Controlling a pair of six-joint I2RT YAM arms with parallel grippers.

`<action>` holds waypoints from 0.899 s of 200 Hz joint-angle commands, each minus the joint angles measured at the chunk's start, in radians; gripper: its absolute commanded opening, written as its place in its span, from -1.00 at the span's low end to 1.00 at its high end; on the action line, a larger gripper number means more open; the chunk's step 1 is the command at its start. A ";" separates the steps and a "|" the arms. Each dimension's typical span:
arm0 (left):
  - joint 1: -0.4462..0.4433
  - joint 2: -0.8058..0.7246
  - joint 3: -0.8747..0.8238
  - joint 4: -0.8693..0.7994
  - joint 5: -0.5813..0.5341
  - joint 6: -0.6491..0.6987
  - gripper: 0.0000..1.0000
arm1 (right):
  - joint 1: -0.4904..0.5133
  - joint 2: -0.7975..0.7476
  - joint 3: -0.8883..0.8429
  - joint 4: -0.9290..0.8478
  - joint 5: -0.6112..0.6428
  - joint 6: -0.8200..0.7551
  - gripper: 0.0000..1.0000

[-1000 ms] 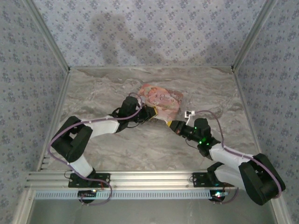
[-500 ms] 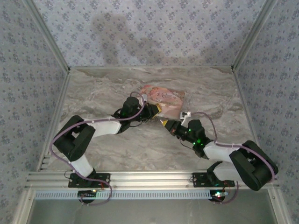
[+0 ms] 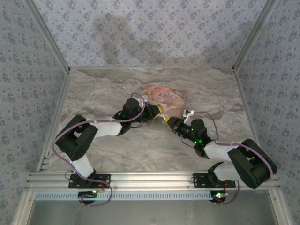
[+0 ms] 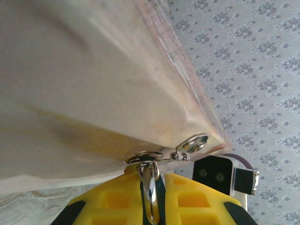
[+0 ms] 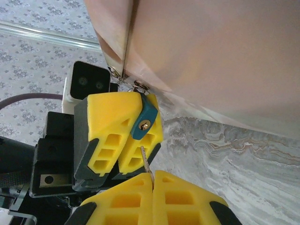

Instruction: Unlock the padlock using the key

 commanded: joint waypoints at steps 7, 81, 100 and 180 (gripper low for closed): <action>-0.009 0.005 0.003 0.091 0.048 -0.036 -0.81 | -0.008 0.023 0.025 0.047 0.017 0.022 -1.00; -0.010 0.008 -0.003 0.123 0.058 -0.049 -0.81 | -0.028 0.057 0.040 0.081 0.004 0.036 -1.00; -0.011 0.012 -0.005 0.129 0.061 -0.053 -0.82 | -0.034 0.058 0.045 0.079 -0.003 0.036 -1.00; -0.015 0.025 0.003 0.158 0.074 -0.068 -0.82 | -0.038 0.091 0.066 0.083 -0.026 0.040 -1.00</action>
